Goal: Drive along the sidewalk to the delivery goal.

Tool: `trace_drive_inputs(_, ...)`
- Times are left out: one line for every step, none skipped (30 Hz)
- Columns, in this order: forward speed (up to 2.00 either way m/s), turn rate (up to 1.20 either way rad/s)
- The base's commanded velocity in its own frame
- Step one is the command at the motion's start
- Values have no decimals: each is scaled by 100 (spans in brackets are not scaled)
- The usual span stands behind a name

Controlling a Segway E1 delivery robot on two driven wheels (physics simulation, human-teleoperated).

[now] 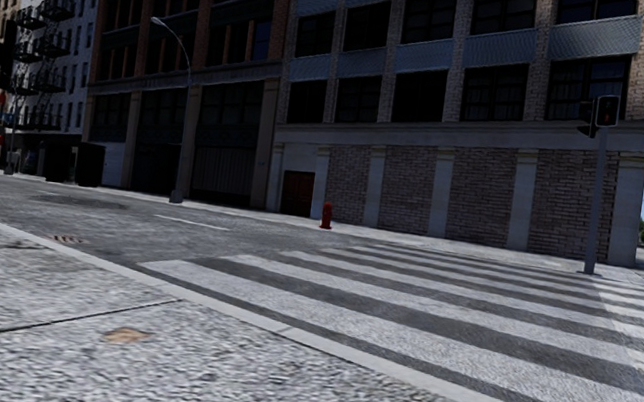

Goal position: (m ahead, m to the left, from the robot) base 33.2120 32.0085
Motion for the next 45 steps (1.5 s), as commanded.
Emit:
trace_drive_inputs(200,-29)
trace_drive_inputs(200,-29)
trace_drive_inputs(200,-34)
trace_drive_inputs(195,-37)
trace_drive_inputs(192,-38)
trace_drive_inputs(191,-39)
trace_drive_inputs(191,-39)
trace_drive_inputs(191,-39)
trace_drive_inputs(191,-39)
trace_drive_inputs(191,-39)
trace_drive_inputs(191,-39)
trace_drive_inputs(191,-39)
trace_drive_inputs(191,-39)
trace_drive_inputs(191,-39)
trace_drive_inputs(191,-39)
trace_drive_inputs(191,-39)
trace_drive_inputs(191,-39)
trace_drive_inputs(191,-39)
trace_drive_inputs(191,-39)
trace_drive_inputs(191,-39)
trace_drive_inputs(191,-39)
trace_drive_inputs(191,-39)
trace_drive_inputs(190,-39)
trace_drive_inputs(190,-39)
trace_drive_inputs(187,-39)
trace_drive_inputs(183,-39)
trace_drive_inputs(183,-39)
trace_drive_inputs(180,-39)
trace_drive_inputs(177,-39)
trace_drive_inputs(168,-39)
trace_drive_inputs(168,-39)
trace_drive_inputs(163,-39)
trace_drive_inputs(156,-39)
trace_drive_inputs(148,-39)
trace_drive_inputs(142,-39)
trace_drive_inputs(142,-39)
trace_drive_inputs(140,-39)
trace_drive_inputs(139,-39)
trace_drive_inputs(139,-39)
trace_drive_inputs(139,-39)
trace_drive_inputs(139,-39)
trace_drive_inputs(139,-39)
trace_drive_inputs(139,-39)
trace_drive_inputs(139,-38)
trace_drive_inputs(139,-31)
